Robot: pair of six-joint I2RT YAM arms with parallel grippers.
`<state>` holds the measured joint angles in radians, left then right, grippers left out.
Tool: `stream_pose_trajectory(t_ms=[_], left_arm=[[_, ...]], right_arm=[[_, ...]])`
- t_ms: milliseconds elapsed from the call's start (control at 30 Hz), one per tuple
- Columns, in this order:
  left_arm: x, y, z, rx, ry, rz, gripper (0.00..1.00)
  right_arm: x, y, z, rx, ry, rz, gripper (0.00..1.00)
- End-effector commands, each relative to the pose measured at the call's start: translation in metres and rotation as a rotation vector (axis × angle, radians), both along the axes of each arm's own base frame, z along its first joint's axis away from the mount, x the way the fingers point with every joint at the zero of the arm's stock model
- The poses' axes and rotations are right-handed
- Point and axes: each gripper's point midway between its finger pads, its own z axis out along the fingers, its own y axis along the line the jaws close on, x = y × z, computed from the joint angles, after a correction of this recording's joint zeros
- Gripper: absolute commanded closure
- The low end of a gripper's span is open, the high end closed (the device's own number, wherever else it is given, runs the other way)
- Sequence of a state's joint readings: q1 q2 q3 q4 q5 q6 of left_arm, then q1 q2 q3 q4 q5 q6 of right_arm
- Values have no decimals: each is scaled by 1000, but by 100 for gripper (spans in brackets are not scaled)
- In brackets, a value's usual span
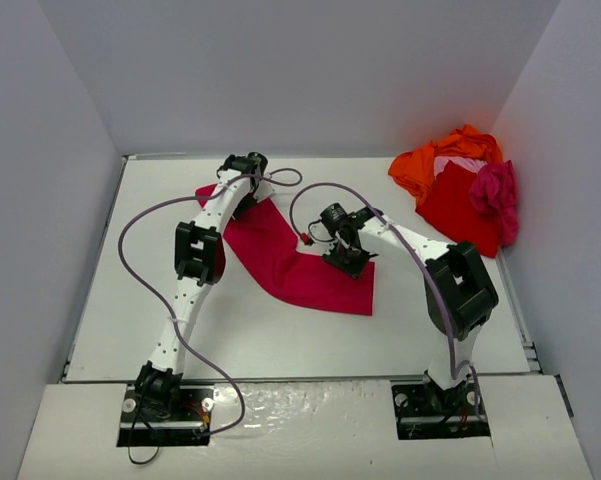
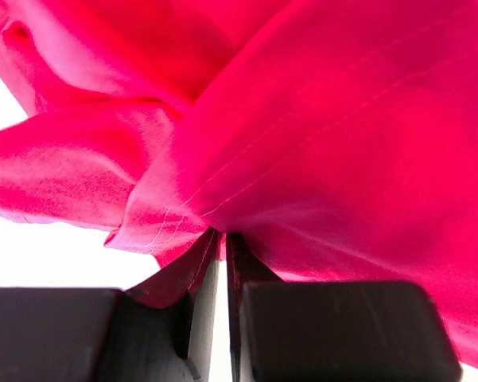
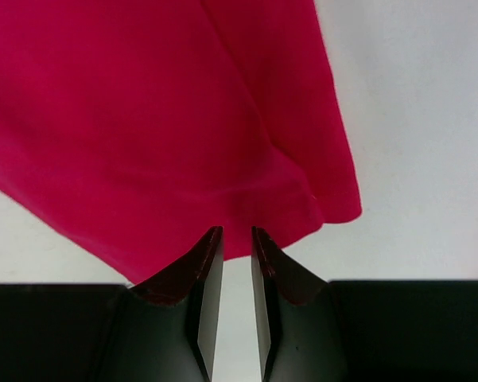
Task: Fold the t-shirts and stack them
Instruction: Rotate the tshirt 90 degrees
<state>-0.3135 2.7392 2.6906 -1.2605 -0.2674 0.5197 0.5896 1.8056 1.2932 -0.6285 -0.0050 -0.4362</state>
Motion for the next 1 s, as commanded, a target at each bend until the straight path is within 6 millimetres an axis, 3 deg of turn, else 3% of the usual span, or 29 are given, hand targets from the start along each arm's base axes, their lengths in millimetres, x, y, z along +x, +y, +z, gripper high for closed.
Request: stream_pose_trajectory(t_ms=[0, 133, 300, 433, 533, 733, 867, 967], left_arm=[[17, -29, -5, -114, -79, 14, 92], [16, -26, -5, -105, -78, 19, 91], [16, -24, -5, -104, -75, 24, 91], [15, -23, -4, -98, -74, 26, 91], [14, -22, -4, -99, -70, 33, 91], [18, -24, 1, -107, -95, 36, 91], [24, -26, 6, -118, -124, 38, 89], [29, -28, 8, -129, -147, 41, 85]], right_arm=[[11, -21, -14, -103, 34, -19, 82], [-2, -35, -43, -197, 155, 16, 83], [-60, -57, -60, -329, 362, 160, 85], [-117, -71, -66, -412, 555, 278, 84], [-142, -56, -67, -410, 622, 365, 84], [-161, 15, -65, -304, 662, 545, 83], [-162, 56, -63, -255, 614, 623, 82], [-165, 75, -58, -221, 596, 641, 81]])
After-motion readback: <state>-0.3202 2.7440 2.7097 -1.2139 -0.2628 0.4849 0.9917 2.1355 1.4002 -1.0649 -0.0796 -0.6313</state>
